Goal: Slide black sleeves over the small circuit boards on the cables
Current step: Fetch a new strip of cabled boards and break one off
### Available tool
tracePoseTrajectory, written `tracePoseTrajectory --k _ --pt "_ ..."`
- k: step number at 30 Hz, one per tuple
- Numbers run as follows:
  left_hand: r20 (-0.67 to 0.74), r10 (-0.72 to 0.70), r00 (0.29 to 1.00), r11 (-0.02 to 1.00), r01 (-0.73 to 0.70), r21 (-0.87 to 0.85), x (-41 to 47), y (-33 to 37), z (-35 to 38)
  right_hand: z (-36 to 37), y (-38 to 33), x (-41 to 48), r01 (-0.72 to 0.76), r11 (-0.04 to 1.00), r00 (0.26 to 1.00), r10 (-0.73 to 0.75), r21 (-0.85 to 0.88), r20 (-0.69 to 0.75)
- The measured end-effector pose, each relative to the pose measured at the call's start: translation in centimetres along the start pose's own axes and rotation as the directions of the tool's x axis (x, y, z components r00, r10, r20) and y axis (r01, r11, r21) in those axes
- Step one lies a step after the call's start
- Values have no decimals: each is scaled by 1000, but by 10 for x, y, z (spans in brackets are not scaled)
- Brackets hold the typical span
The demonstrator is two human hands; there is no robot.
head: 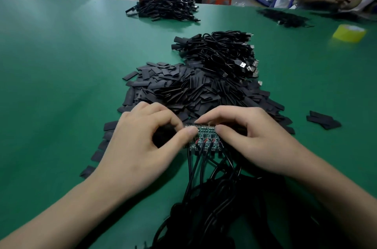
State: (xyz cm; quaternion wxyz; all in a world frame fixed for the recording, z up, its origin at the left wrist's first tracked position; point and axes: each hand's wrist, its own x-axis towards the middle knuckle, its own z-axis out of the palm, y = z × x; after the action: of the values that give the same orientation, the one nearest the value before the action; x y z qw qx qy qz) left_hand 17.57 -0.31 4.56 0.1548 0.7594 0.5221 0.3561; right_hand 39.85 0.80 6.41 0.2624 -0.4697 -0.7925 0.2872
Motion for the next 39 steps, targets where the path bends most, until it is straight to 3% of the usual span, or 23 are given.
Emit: tracePoseTrajectory --k 8,13,39 --pt "104 -136 985 905 167 -392 -7 6 2 11 -3 -5 -5 999 996 10 54 -94" --pt "176 -242 954 663 295 -688 -6 11 3 17 -6 -5 -9 1000 990 12 23 -141" --pt "345 -185 920 492 391 -778 -2 11 1 8 -8 -3 -8 979 998 19 202 -56"
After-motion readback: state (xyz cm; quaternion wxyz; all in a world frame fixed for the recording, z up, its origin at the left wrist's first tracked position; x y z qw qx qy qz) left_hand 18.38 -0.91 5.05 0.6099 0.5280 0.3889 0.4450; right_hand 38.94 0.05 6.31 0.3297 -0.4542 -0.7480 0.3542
